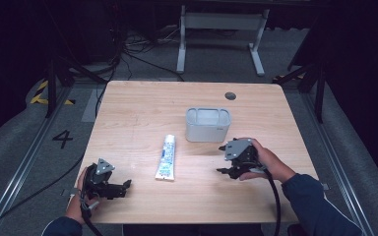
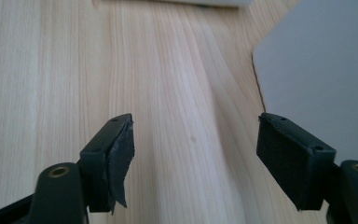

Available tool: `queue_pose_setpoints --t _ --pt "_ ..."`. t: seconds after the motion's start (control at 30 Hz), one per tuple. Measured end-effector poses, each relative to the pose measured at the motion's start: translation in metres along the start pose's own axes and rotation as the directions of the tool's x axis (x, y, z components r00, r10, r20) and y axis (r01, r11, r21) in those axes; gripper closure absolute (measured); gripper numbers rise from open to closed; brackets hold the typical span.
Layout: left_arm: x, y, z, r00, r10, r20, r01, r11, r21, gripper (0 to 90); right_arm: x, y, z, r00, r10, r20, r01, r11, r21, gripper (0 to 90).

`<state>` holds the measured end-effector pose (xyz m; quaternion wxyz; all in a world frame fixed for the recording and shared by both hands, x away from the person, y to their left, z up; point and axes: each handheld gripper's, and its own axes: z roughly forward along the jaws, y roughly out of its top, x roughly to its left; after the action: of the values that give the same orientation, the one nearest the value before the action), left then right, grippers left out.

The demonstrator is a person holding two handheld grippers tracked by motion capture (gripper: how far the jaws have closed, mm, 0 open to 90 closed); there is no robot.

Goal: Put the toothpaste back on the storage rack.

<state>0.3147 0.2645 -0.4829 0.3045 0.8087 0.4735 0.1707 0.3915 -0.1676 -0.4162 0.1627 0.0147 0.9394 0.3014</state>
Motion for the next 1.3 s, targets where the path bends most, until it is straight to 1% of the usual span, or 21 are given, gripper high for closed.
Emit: queue_pose_setpoints --t 0.03,0.07,0.1,0.13,0.17,0.2,0.4,0.5,0.53,0.6,0.7,0.87,0.9,1.0,1.03,1.07,1.1,1.13,1.2,1.23,1.3 --pt "0.0 0.0 0.0 1.0 0.0 0.0 0.0 1.0 0.0 0.1 0.001 0.007 0.004 0.9998 -0.02 -0.002 0.02 1.0 0.002 28.2" --pt "-0.001 -0.002 -0.001 1.0 -0.002 -0.005 0.002 1.0 0.0 0.1 0.001 0.007 0.004 0.9998 -0.02 -0.002 0.02 1.0 0.002 28.2" --pt "-0.002 -0.003 -0.001 1.0 -0.009 -0.001 0.009 0.9999 -0.01 0.0 0.001 0.018 0.012 0.9982 -0.058 -0.015 0.058 0.998 0.012 27.9" --pt "-0.002 -0.003 -0.002 1.0 -0.005 0.0 0.005 1.0 -0.002 0.1 0.002 0.024 0.018 0.9972 -0.072 -0.022 0.072 0.997 0.02 27.7" --pt "-0.002 -0.003 -0.002 1.0 -0.005 0.0 0.005 1.0 -0.002 0.1 0.002 0.024 0.018 0.9972 -0.072 -0.022 0.072 0.997 0.02 27.7" --pt "-0.002 -0.004 -0.003 1.0 -0.003 -0.007 0.003 1.0 -0.008 0.1 0.003 0.036 0.028 0.994 -0.105 -0.031 0.106 0.994 0.034 27.8" --pt "-0.003 -0.006 -0.005 1.0 -0.003 -0.003 0.003 1.0 -0.004 0.1 0.007 0.061 0.048 0.9847 -0.17 -0.037 0.172 0.984 0.044 27.8" --pt "-0.003 -0.006 -0.005 1.0 0.002 -0.007 -0.002 1.0 -0.002 0.0 0.007 0.07 0.056 0.9816 -0.189 -0.03 0.19 0.98 0.052 27.9" --pt "-0.003 -0.006 -0.006 1.0 0.002 -0.005 -0.002 1.0 -0.001 0.1 0.007 0.073 0.06 0.98 -0.195 -0.038 0.197 0.979 0.048 27.9" --pt "-0.003 -0.006 -0.006 1.0 0.001 -0.004 -0.002 1.0 -0.002 0.1 0.007 0.077 0.066 0.9808 -0.19 -0.044 0.192 0.98 0.056 27.9" --pt "-0.003 -0.007 -0.005 1.0 0.0 -0.004 0.0 1.0 -0.008 0.0 0.009 0.081 0.076 0.9768 -0.208 -0.051 0.212 0.974 0.077 28.1" --pt "-0.003 -0.007 -0.005 1.0 0.001 -0.007 -0.001 1.0 -0.007 0.1 0.006 0.089 0.083 0.9748 -0.219 -0.044 0.222 0.972 0.073 28.1" --pt "-0.003 -0.007 -0.005 1.0 0.0 -0.005 -0.001 1.0 -0.007 0.0 0.003 0.095 0.088 0.9735 -0.219 -0.066 0.224 0.972 0.077 28.3" --pt "-0.003 -0.007 -0.006 1.0 0.002 -0.003 -0.002 1.0 -0.004 0.0 0.001 0.099 0.092 0.9721 -0.225 -0.065 0.23 0.97 0.078 28.3" --pt "-0.003 -0.007 -0.006 1.0 0.003 -0.002 -0.003 1.0 -0.003 0.1 0.0 0.102 0.095 0.9693 -0.236 -0.07 0.241 0.966 0.088 28.3" --pt "-0.003 -0.007 -0.006 1.0 0.003 -0.002 -0.003 1.0 -0.003 0.0 0.0 0.102 0.095 0.9693 -0.236 -0.07 0.241 0.966 0.088 28.3" --pt "-0.003 -0.007 -0.006 1.0 0.003 -0.001 -0.003 1.0 -0.003 0.0 -0.002 0.105 0.099 0.9657 -0.249 -0.073 0.256 0.961 0.104 28.3" --pt "-0.003 -0.007 -0.006 1.0 0.005 -0.001 -0.005 1.0 -0.001 0.0 -0.002 0.106 0.101 0.9649 -0.252 -0.073 0.259 0.96 0.109 28.2" --pt "-0.003 -0.007 -0.006 1.0 0.006 0.0 -0.006 1.0 -0.001 0.0 -0.004 0.108 0.107 0.9609 -0.266 -0.076 0.275 0.952 0.133 27.9" --pt "-0.003 -0.007 -0.006 1.0 0.006 0.0 -0.006 1.0 -0.001 0.0 -0.005 0.109 0.109 0.9604 -0.268 -0.077 0.277 0.951 0.141 27.9" --pt "-0.003 -0.007 -0.006 1.0 0.006 0.001 -0.006 1.0 0.003 0.1 -0.006 0.111 0.111 0.9607 -0.268 -0.071 0.276 0.952 0.133 27.8"
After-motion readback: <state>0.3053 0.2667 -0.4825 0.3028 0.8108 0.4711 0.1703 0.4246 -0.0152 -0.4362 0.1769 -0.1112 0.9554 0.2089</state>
